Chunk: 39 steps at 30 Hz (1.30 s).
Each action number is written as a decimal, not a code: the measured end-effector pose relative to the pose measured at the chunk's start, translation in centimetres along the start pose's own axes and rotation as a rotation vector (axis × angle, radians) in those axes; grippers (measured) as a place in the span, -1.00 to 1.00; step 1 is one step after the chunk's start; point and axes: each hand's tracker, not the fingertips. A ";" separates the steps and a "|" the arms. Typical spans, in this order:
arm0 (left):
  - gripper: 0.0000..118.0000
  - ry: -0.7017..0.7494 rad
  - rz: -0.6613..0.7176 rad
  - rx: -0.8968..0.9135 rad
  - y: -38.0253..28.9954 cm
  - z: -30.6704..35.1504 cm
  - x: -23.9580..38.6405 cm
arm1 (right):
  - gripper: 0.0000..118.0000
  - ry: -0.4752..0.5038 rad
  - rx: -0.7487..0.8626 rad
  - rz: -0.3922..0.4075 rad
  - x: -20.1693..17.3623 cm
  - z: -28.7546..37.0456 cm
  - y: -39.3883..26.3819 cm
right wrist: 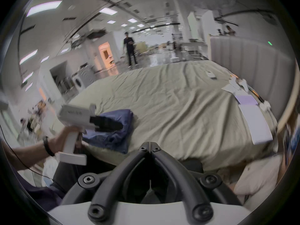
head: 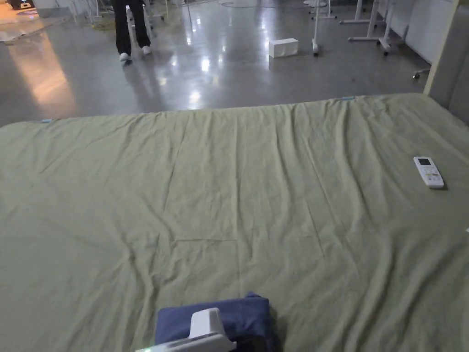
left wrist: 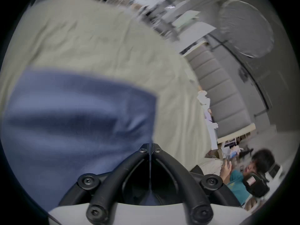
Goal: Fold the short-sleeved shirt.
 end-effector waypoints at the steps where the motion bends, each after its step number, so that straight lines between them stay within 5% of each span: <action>1: -0.98 -0.025 -0.024 0.066 0.4 2.1 0.4 | -1.00 0.038 -0.007 0.042 -0.7 -1.5 0.8; 6: -0.98 -0.016 0.065 0.220 1.1 10.1 -2.0 | -1.00 0.195 -0.067 0.074 -4.2 -12.5 4.2; 10: -0.98 0.111 0.093 0.198 0.2 13.8 -5.5 | -1.00 0.333 -0.180 -0.061 -5.8 -21.7 5.9; 11: -0.97 0.121 0.147 0.178 0.1 14.4 -6.5 | -1.00 0.334 -0.233 -0.061 -5.9 -23.8 5.9; 14: -0.94 0.080 0.198 0.189 -0.2 15.5 -8.8 | -1.00 0.117 -0.474 0.102 -6.9 -28.2 4.3; 15: -0.87 0.069 0.184 0.173 -0.1 15.5 -9.3 | -1.00 0.179 -0.499 0.109 -6.7 -29.1 3.2; 18: 0.10 0.064 0.190 0.106 0.6 14.2 -10.9 | -1.00 0.193 -0.449 -0.088 -5.5 -28.5 4.1; 19: 0.62 0.053 0.197 0.086 0.8 13.3 -11.8 | -1.00 0.197 -0.461 -0.082 -5.2 -28.3 4.2; 21: 0.96 0.029 0.234 0.073 1.3 11.5 -13.1 | -1.00 0.208 -0.454 -0.055 -4.9 -28.6 4.0; 24: 0.95 0.021 0.257 0.029 1.9 8.0 -14.3 | -0.99 0.231 -0.438 -0.131 -4.2 -28.5 3.4; 28: 0.91 -0.231 0.417 -0.077 2.1 3.3 -16.0 | -0.99 0.243 -0.430 -0.203 -3.4 -28.5 2.9; 30: 0.67 -0.216 0.450 -0.044 2.9 3.0 -15.4 | -0.99 0.243 -0.430 -0.194 -3.5 -28.5 3.0; 32: -0.27 -0.090 0.381 -0.091 2.9 2.9 -14.6 | -0.99 0.233 -0.430 -0.182 -3.9 -28.4 2.9; 33: -0.46 -0.005 0.324 -0.098 2.7 2.8 -14.3 | -0.99 0.226 -0.430 -0.180 -4.1 -28.3 3.0; 39: -0.51 -0.011 0.422 -0.054 2.0 3.8 -13.3 | -1.00 0.215 -0.408 -0.136 -4.8 -27.1 3.6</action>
